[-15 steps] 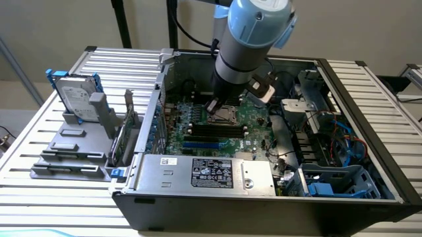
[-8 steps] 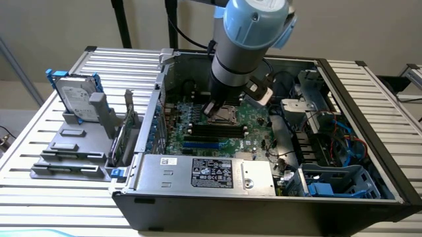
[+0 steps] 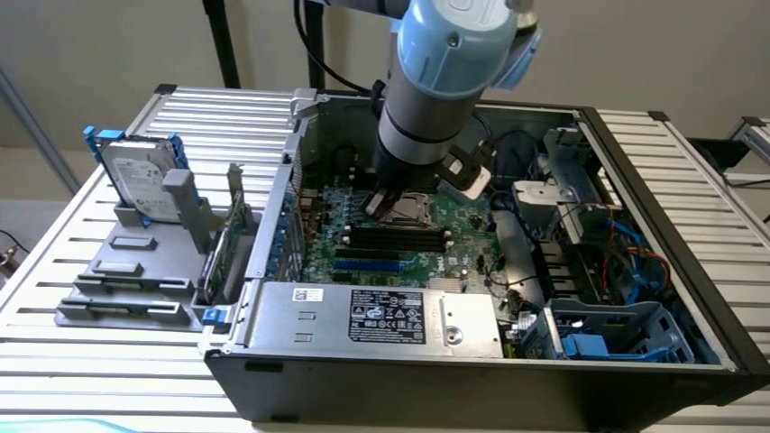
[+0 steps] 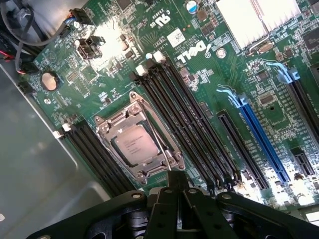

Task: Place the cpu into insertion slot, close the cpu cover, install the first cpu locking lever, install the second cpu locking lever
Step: 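Install the second cpu locking lever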

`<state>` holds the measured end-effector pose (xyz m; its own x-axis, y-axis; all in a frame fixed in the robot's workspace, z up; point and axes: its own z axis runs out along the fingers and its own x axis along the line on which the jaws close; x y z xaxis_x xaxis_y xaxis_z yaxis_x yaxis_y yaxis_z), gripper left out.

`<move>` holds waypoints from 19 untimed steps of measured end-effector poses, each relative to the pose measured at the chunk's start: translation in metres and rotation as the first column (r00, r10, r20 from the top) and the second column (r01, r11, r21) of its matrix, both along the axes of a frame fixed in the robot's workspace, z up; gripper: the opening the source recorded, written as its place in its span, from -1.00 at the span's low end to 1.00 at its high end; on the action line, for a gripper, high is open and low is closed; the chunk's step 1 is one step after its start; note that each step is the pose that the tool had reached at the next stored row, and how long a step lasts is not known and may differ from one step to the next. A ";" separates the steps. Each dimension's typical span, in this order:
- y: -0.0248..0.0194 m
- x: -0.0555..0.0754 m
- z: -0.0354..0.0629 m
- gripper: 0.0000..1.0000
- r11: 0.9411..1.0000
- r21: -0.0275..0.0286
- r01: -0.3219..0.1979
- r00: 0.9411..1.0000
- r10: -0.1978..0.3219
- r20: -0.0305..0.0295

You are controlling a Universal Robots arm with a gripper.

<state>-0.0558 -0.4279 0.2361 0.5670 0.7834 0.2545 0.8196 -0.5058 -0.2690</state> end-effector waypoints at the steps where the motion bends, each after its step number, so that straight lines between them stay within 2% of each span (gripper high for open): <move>1: 0.0001 -0.002 -0.0012 -0.79 1.000 0.000 0.000 1.000 0.000 0.000; 14: 0.0028 -0.013 -0.0186 -0.79 1.000 0.000 0.000 1.000 0.000 0.003; 19: 0.0057 -0.014 -0.0242 -0.79 1.000 0.000 0.000 1.000 0.000 0.005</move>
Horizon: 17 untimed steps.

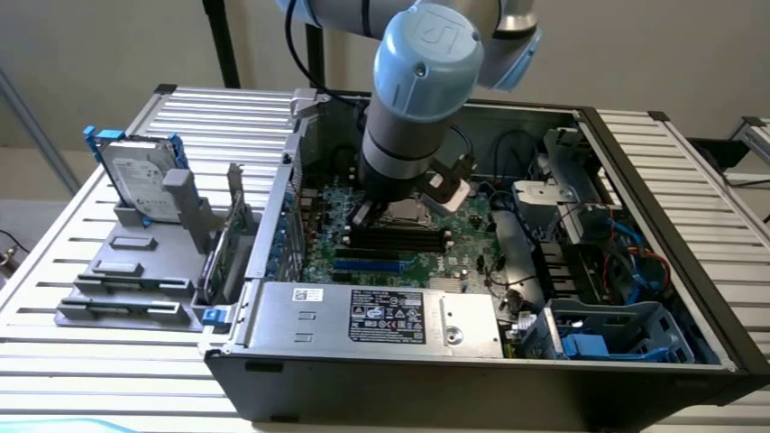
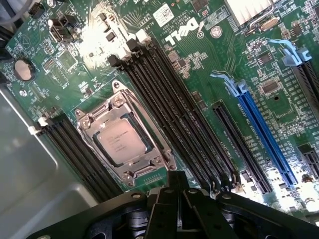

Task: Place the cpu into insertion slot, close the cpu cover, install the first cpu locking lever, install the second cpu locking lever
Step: 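Install the second cpu locking lever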

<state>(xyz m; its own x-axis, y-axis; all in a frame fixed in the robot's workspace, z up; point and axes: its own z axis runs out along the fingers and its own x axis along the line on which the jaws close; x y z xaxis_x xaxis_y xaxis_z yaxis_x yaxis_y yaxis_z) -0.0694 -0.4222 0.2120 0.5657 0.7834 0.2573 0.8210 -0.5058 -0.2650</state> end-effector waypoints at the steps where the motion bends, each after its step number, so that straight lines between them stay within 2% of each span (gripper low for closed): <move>1: 0.0003 0.000 -0.0011 -0.79 1.000 0.000 0.000 1.000 0.000 0.001; 5: 0.0021 -0.003 -0.0047 -0.79 1.000 0.000 0.000 1.000 0.000 0.004; 10: 0.0062 -0.004 -0.0059 -0.79 1.000 0.000 0.000 1.000 0.000 0.005; 17: 0.0067 -0.004 -0.0097 -0.79 1.000 -0.002 0.000 1.000 0.000 0.007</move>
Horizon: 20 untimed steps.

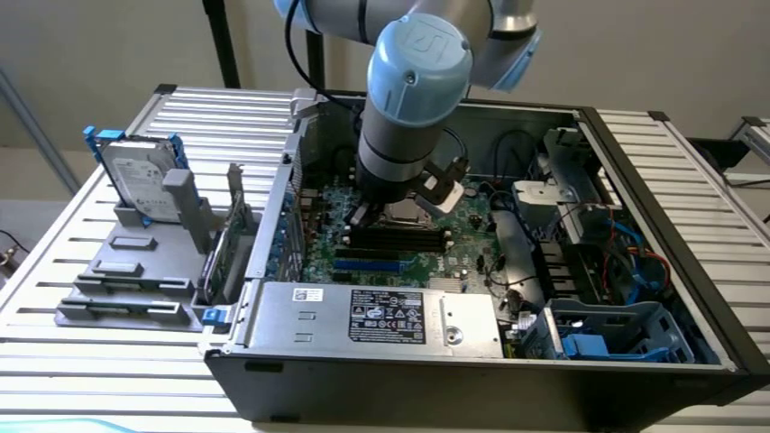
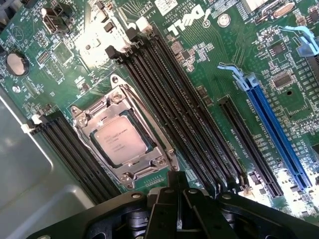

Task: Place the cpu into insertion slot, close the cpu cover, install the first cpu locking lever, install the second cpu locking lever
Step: 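Install the second cpu locking lever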

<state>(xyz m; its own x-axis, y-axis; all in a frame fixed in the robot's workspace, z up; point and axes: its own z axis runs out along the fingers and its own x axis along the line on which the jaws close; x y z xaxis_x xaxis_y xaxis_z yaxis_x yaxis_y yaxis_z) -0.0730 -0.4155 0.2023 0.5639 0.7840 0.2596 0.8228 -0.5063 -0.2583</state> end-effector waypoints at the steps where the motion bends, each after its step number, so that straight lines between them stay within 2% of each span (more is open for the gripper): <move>1: 0.0000 0.000 -0.0009 -0.79 1.000 0.000 0.000 1.000 0.000 0.001; 7: 0.0006 0.000 -0.0058 -0.79 1.000 0.000 0.000 1.000 0.000 0.004; 15: 0.0043 -0.002 -0.0096 -0.79 1.000 0.000 0.000 1.000 0.000 0.006; 17: 0.0046 -0.002 -0.0102 -0.79 1.000 -0.002 0.000 1.000 0.000 0.007; 20: 0.0047 -0.002 -0.0107 -0.79 1.000 -0.009 0.000 1.000 0.000 0.009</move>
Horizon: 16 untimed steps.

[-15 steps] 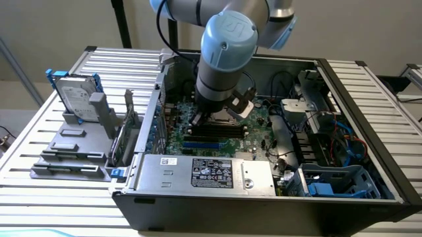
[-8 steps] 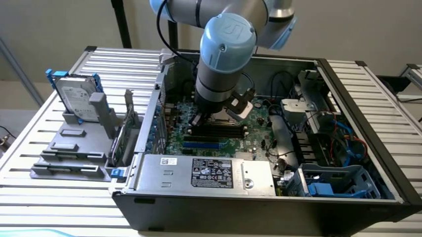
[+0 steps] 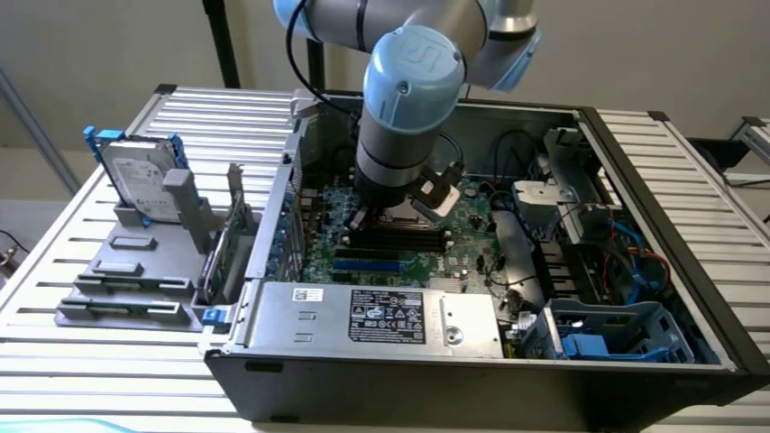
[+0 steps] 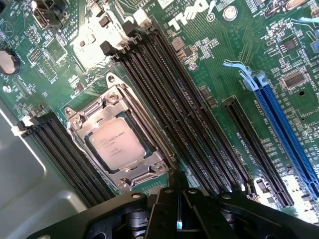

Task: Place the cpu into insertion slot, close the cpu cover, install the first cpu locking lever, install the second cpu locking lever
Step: 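Install the second cpu locking lever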

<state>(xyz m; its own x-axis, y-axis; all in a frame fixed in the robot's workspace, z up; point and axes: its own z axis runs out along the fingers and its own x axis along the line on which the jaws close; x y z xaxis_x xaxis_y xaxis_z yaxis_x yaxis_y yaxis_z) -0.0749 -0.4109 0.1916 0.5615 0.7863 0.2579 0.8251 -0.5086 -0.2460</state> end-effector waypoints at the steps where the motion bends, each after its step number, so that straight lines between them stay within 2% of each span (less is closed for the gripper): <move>1: 0.0000 0.000 0.0000 -0.79 1.000 -0.003 0.000 1.000 0.000 0.000; 4: -0.0001 0.000 0.0001 -0.79 1.000 -0.014 0.000 1.000 0.000 0.001; 6: -0.0001 0.000 0.0006 -0.79 1.000 -0.017 0.000 1.000 0.000 0.001; 10: 0.0000 0.000 0.0072 -0.79 1.000 -0.021 0.000 1.000 0.000 0.001; 16: 0.0000 0.000 0.0117 -0.79 1.000 -0.021 0.000 1.000 0.000 0.001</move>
<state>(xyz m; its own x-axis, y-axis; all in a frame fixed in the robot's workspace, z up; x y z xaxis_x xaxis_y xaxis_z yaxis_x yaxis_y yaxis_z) -0.0751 -0.4109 0.2033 0.5613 0.7916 0.2414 0.8253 -0.5137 -0.2343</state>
